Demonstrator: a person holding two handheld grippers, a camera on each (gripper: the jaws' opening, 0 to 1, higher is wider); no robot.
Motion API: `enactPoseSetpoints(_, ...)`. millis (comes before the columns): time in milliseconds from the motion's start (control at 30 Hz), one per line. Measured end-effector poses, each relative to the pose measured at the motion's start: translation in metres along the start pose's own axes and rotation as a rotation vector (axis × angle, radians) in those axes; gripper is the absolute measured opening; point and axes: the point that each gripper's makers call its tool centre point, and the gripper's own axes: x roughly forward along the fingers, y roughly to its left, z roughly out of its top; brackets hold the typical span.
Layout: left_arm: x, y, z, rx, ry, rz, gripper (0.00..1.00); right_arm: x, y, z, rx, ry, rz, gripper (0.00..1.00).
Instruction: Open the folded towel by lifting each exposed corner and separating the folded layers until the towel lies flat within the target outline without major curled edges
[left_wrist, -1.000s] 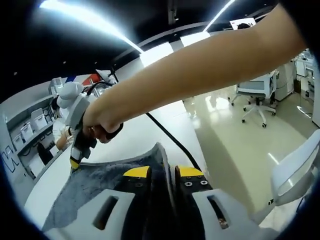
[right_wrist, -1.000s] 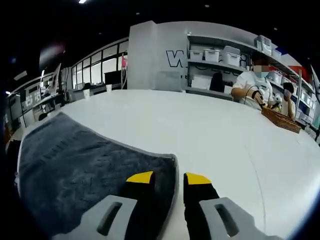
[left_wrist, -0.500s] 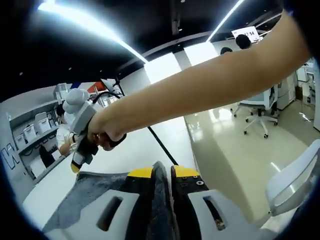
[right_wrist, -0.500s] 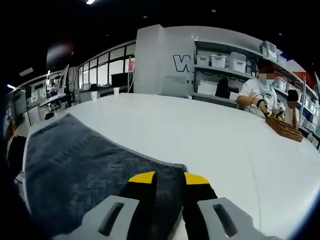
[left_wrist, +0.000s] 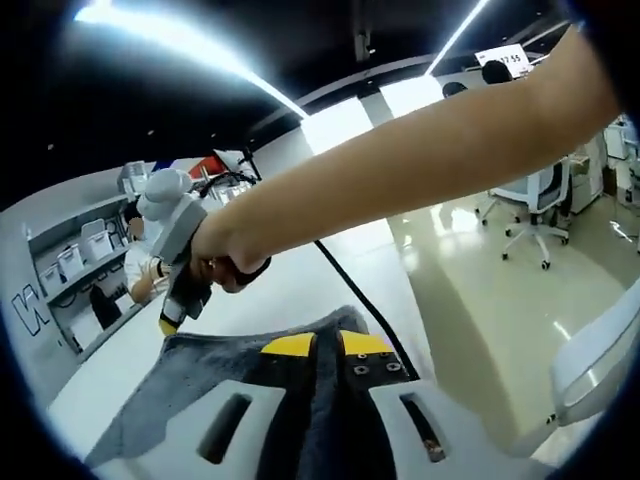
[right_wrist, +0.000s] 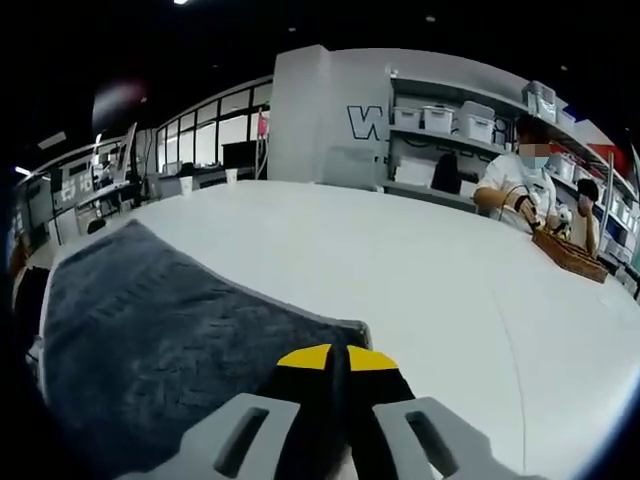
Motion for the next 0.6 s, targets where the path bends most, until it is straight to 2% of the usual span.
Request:
enactPoseSetpoints(33,0.0,0.003,-0.002,0.001,0.003,0.011,0.04,0.0,0.0,-0.001,-0.001,0.001,0.001,0.0)
enactPoseSetpoints(167,0.007,0.0,-0.013,-0.022,0.026,-0.022,0.03,0.003,-0.001,-0.006,0.0,0.008,0.004,0.0)
enactPoseSetpoints(300,0.008,-0.002,-0.014,-0.02,0.031,-0.026,0.0,0.005,-0.002,-0.007,0.0,0.01,0.004,0.0)
enactPoseSetpoints(600,0.02,-0.02,-0.023,-0.001,0.066,-0.087,0.0,0.024,-0.015,-0.025,0.012,0.055,-0.011,0.0)
